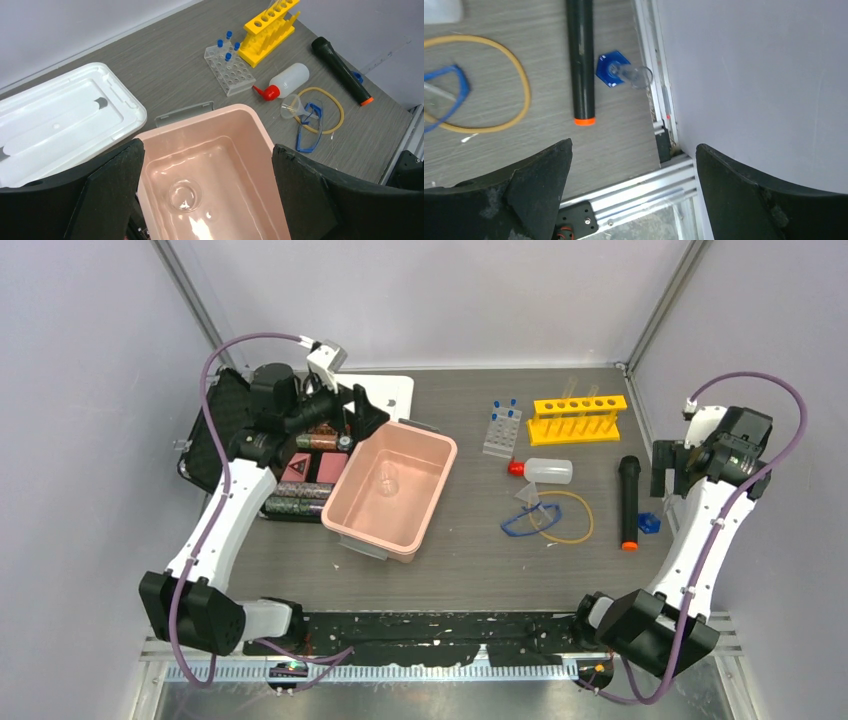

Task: Organize the chemistry lab equipment

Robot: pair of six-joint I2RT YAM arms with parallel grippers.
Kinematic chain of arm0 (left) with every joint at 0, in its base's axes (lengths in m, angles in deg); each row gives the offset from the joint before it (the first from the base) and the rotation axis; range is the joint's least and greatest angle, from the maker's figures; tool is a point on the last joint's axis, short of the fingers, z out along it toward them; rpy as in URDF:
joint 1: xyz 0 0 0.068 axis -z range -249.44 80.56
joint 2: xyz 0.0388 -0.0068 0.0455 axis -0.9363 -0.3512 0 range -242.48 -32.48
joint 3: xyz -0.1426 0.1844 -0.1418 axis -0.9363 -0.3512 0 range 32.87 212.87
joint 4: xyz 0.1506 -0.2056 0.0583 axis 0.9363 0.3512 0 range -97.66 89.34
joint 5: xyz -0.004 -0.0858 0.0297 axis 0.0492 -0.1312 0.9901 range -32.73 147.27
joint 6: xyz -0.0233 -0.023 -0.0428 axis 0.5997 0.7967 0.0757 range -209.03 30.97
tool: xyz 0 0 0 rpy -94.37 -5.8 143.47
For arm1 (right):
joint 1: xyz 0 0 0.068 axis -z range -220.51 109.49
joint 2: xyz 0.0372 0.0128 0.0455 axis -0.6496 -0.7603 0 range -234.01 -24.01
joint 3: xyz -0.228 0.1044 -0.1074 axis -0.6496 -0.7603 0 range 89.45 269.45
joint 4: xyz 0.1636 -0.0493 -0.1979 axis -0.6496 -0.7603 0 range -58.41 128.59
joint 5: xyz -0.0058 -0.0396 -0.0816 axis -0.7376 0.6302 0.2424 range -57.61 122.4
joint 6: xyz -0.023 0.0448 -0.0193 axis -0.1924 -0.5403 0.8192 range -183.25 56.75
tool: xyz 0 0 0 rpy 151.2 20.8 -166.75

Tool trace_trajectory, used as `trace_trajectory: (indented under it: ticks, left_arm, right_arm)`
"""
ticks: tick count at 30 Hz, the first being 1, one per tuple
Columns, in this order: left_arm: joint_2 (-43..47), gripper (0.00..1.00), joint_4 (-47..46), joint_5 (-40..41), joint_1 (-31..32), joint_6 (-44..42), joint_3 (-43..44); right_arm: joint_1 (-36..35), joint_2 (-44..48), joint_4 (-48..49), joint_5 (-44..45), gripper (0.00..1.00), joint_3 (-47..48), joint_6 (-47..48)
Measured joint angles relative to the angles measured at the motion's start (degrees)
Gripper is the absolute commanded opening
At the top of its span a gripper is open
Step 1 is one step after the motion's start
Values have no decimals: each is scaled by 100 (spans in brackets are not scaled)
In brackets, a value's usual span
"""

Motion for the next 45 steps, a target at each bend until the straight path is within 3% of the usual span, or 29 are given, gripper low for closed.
trace_trajectory:
  ticks: [7, 12, 16, 22, 27, 29, 32, 34, 40, 45]
  left_arm:
    - [-236, 100, 70, -94, 11, -131, 450]
    - [-446, 100, 160, -249, 11, -149, 780]
    - [-527, 100, 227, -319, 11, -157, 844]
    - [-581, 100, 358, -345, 11, -269, 929]
    - [-584, 100, 374, -345, 11, -289, 938]
    - [-584, 100, 376, -345, 11, -291, 938]
    - [-584, 100, 378, -345, 11, -289, 938]
    - [-584, 100, 378, -348, 11, -289, 938]
    - [-584, 100, 343, -437, 11, -304, 938]
    - [-581, 100, 341, -693, 17, -400, 938]
  right_arm:
    - [621, 55, 293, 203, 99, -997, 356]
    - [717, 31, 699, -127, 100, -1834, 616]
    - [710, 9, 1394, -411, 100, -2127, 802]
    - [710, -22, 2507, -844, 91, -2693, 966]
    - [710, -295, 3051, -1045, 78, -2710, 990]
    - [710, -361, 3211, -1104, 67, -2710, 992]
    - [710, -413, 3394, -1143, 34, -2710, 1012]
    - [710, -470, 3456, -1156, 21, -2704, 1032]
    - [708, -503, 3008, -1204, 12, -2302, 979]
    - [708, -223, 1895, -1585, 10, -1119, 822]
